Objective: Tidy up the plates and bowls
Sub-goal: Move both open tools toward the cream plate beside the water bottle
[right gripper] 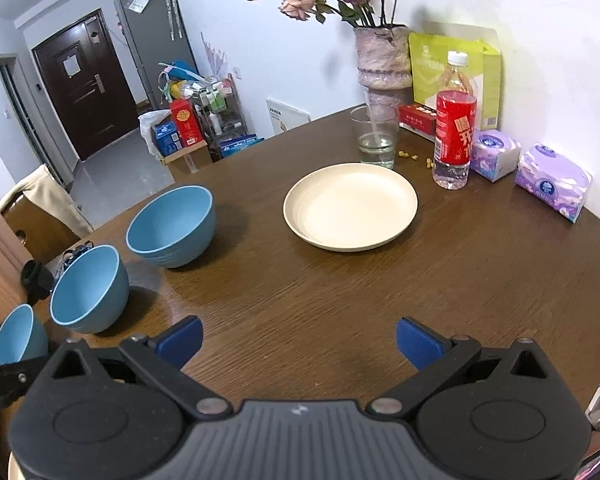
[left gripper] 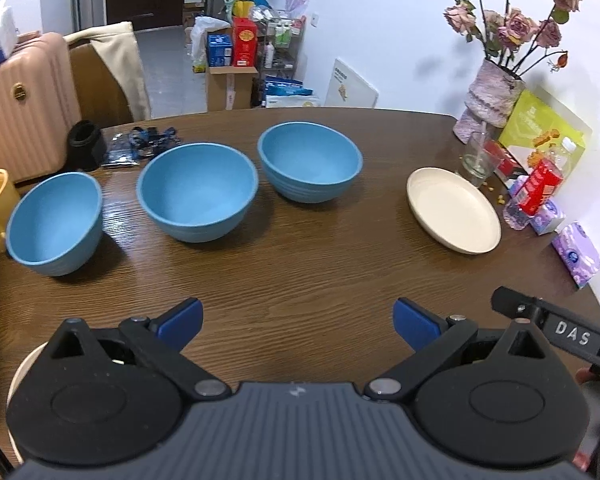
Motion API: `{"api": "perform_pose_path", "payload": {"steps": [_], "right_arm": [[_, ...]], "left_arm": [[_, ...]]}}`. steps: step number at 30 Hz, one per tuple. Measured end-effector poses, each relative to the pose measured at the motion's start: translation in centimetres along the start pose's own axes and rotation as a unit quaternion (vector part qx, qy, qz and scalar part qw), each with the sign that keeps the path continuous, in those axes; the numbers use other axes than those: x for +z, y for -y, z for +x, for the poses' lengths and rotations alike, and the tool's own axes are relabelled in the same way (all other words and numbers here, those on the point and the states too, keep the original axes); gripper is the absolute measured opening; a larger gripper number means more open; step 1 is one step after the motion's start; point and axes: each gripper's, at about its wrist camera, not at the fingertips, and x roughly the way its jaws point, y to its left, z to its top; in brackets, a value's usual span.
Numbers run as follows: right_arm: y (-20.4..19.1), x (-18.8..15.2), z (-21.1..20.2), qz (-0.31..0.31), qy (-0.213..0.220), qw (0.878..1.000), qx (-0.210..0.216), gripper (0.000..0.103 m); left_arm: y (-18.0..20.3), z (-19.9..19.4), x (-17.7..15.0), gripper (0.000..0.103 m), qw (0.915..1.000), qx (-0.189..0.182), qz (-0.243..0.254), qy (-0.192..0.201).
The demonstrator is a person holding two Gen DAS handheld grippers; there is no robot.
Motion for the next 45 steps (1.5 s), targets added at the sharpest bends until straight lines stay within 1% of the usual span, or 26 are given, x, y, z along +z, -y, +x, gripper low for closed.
{"api": "perform_pose_path", "payload": {"steps": [6,16,27,33,39,45], "right_arm": [[1.4,0.9,0.8,0.01,-0.011,1.0,-0.013,0.103],[3.9,2.4,2.4,0.023,-0.023,0.999,-0.022,0.103],[6.7,4.8,4.9,0.022,-0.034,0.999,-0.036,0.103],[8.3,6.7,6.9,0.038,-0.039,0.998,-0.034,0.103],[9.6,8.7,9.3,0.041,-0.047,0.997,-0.038,0.103],[11.3,10.4,11.9,0.039,-0.056,0.997,-0.038,0.103]], "left_arm": [[2.4,1.0,0.7,0.103,0.9999,-0.007,0.005,-0.006],[5.2,3.1,2.1,0.103,0.9998,-0.01,0.005,-0.017],[8.2,6.2,3.8,0.103,0.9994,-0.013,0.004,-0.031],[10.5,8.2,4.7,0.103,0.9989,-0.003,0.017,-0.042],[12.8,10.1,5.6,0.103,0.9982,0.004,0.032,-0.05],[15.0,12.7,6.4,0.103,0.9973,0.007,0.033,-0.065]]}}
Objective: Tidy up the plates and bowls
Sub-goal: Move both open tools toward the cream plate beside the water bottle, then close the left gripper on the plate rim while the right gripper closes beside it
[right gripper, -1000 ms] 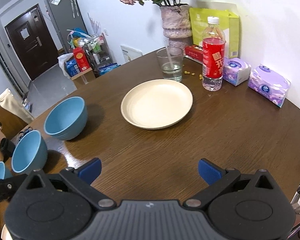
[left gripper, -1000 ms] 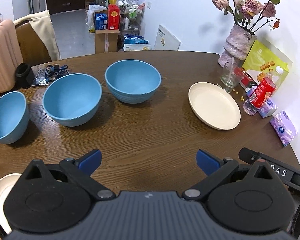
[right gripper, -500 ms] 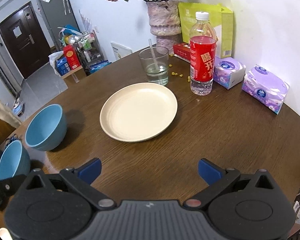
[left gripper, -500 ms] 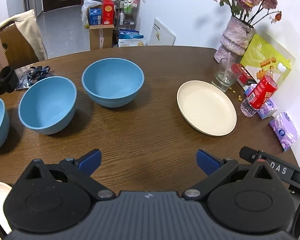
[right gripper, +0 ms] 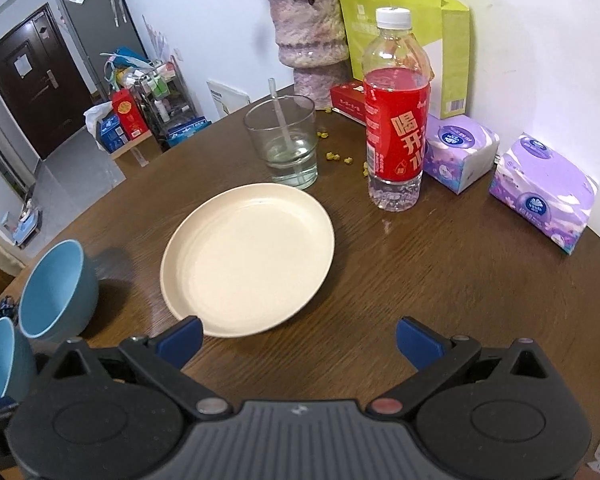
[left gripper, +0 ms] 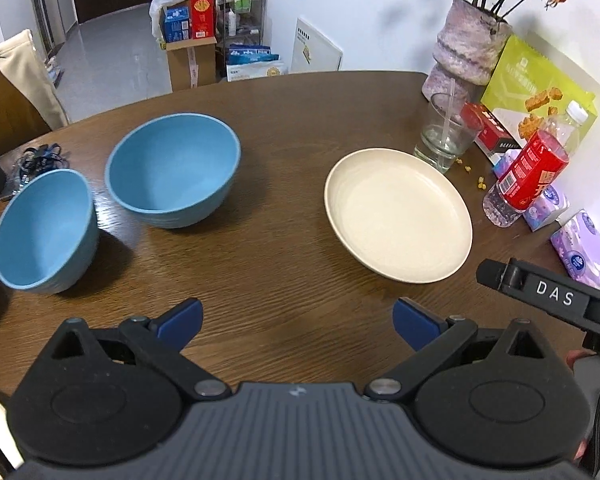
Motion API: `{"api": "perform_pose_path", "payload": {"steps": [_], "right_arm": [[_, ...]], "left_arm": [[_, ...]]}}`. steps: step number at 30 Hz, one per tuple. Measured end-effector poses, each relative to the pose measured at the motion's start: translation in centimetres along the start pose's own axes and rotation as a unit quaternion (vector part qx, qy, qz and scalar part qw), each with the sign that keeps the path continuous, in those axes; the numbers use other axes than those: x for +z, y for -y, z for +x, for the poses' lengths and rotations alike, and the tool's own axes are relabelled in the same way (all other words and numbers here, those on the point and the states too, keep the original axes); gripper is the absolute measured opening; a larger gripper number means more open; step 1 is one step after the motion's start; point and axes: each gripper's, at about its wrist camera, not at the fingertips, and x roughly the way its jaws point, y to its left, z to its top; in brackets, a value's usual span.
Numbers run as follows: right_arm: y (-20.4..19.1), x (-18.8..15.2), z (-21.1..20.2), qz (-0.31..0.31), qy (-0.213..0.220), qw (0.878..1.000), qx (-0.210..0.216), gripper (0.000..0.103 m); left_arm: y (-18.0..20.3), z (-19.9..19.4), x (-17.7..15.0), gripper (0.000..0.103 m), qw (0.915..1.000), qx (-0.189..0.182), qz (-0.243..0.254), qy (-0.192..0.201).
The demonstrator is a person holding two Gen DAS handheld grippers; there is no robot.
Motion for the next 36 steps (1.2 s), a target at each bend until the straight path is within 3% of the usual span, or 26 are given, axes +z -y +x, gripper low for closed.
{"api": "perform_pose_path", "payload": {"steps": [20,36], "right_arm": [[4.0,3.6,6.4,-0.017,-0.038,0.999,-0.003,0.103],[5.2,6.4,10.8,-0.053,-0.055,0.997,0.032,0.088]], "left_arm": [[2.7,6.1,2.4,0.103,0.9981,0.015,-0.048,-0.035],[4.1,11.1,6.5,0.1,0.9947,0.041,-0.085,-0.039]]}}
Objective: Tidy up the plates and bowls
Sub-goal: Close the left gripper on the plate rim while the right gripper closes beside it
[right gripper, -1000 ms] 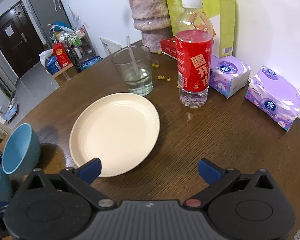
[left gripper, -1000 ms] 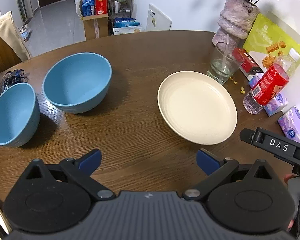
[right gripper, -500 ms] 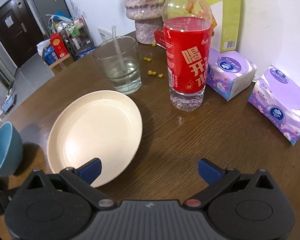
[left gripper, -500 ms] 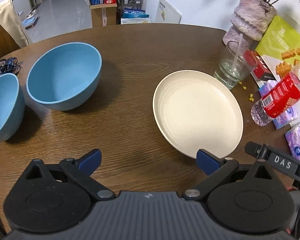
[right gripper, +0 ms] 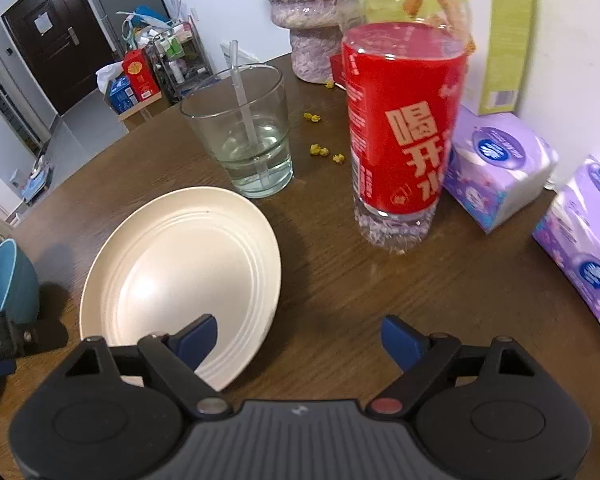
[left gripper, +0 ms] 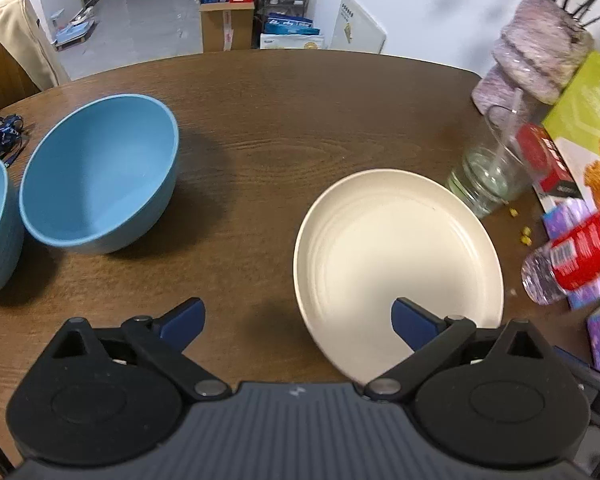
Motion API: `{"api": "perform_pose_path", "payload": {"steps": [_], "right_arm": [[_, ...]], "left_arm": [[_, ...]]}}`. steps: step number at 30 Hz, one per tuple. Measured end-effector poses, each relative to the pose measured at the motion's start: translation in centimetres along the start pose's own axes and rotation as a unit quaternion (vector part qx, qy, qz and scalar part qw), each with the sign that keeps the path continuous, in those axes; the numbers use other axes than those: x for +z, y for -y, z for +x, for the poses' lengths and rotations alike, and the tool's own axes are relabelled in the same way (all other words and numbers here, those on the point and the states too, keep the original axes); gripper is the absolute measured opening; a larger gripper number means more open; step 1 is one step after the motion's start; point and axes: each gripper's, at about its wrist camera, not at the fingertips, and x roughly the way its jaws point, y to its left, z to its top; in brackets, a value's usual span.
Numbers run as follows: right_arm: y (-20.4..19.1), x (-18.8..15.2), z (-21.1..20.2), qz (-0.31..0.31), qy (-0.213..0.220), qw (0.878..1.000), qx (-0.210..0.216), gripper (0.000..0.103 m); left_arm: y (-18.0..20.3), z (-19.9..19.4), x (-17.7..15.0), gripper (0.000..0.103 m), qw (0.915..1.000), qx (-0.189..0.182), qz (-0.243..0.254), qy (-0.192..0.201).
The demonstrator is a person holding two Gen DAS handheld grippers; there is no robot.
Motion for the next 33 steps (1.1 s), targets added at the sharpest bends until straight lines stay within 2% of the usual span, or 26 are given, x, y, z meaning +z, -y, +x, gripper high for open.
{"api": "perform_pose_path", "payload": {"steps": [3,7,11,13,19,23,30,32,33], "right_arm": [[0.1,0.7,1.1,-0.004,-0.006,1.0,0.003,0.086],[0.1,1.6,2.5,-0.009,-0.018,1.0,0.001,0.074],[0.1,2.3,3.5,-0.006,-0.028,1.0,0.002,0.071],[0.1,2.6,4.0,-0.007,-0.03,1.0,0.003,0.066],[0.1,3.2,4.9,0.0,-0.042,0.999,0.012,0.043],[0.2,3.3,5.4,0.009,-0.046,0.999,0.024,0.036],[0.3,3.8,6.2,0.016,-0.048,0.998,0.043,0.02],[0.2,3.9,6.3,0.015,-0.048,0.998,0.049,0.017],[0.2,4.0,6.4,0.016,-0.048,0.997,0.051,0.015]], "left_arm": [[0.2,1.1,1.1,0.097,0.9999,0.004,-0.01,-0.002],[0.6,2.6,2.3,0.09,0.9997,0.014,-0.017,-0.008],[0.8,4.0,3.0,0.081,0.9996,0.022,-0.009,-0.015],[0.8,4.7,3.3,0.077,0.9994,0.025,-0.011,-0.021],[0.7,6.0,3.6,0.065,0.9991,0.028,-0.012,-0.03],[0.6,6.6,3.7,0.061,0.9989,0.032,-0.006,-0.034],[0.3,7.7,4.0,0.047,0.9989,0.028,0.007,-0.036],[0.4,7.8,3.9,0.042,0.9992,0.018,0.009,-0.035],[0.5,7.9,4.0,0.036,0.9992,0.012,0.011,-0.036]]}}
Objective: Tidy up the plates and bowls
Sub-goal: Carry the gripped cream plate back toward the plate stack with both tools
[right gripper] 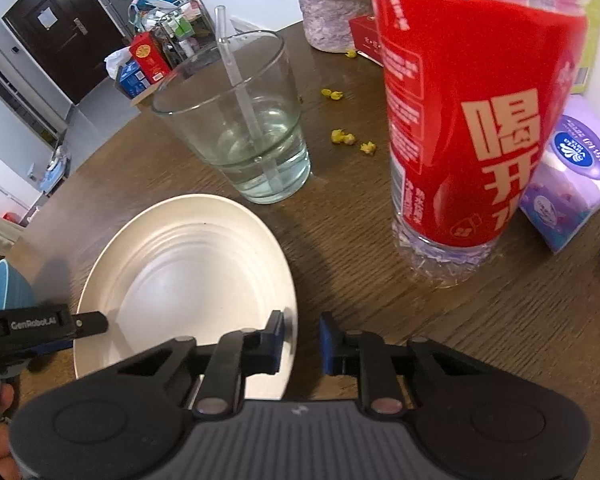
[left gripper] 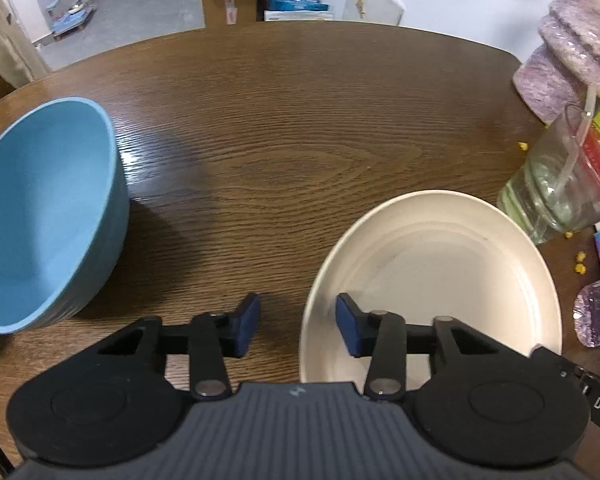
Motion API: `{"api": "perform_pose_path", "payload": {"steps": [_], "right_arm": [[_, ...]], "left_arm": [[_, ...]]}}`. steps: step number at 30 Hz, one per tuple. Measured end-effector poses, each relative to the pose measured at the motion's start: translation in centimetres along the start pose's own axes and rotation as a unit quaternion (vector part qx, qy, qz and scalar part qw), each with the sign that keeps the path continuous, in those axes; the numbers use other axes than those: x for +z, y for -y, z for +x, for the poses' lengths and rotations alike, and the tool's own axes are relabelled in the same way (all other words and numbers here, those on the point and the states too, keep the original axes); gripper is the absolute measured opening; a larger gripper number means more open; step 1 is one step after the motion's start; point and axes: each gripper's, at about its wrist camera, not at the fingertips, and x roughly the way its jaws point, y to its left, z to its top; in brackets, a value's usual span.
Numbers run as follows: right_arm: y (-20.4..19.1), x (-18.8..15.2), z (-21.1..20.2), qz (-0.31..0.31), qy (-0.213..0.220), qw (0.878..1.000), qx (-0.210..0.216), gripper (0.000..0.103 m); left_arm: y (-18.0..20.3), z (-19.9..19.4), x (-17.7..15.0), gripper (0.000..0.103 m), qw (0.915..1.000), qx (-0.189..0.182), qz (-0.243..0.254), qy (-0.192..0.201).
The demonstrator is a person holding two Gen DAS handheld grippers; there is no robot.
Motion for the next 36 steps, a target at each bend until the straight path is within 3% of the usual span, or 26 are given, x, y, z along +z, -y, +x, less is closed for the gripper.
{"api": "perform_pose_path", "payload": {"steps": [4,36], "right_arm": [[0.4,-0.3,0.0,0.004,0.003,1.0,0.017,0.006],[-1.6,-2.6,-2.6,-0.052,0.044,0.997,0.02,0.007]], "left_arm": [[0.7,0.0,0.0,0.02,0.9998,-0.017,0.012,0.002],[-0.2,-3.3,-3.2,0.018,0.9982,-0.009,0.025,0.054]]}}
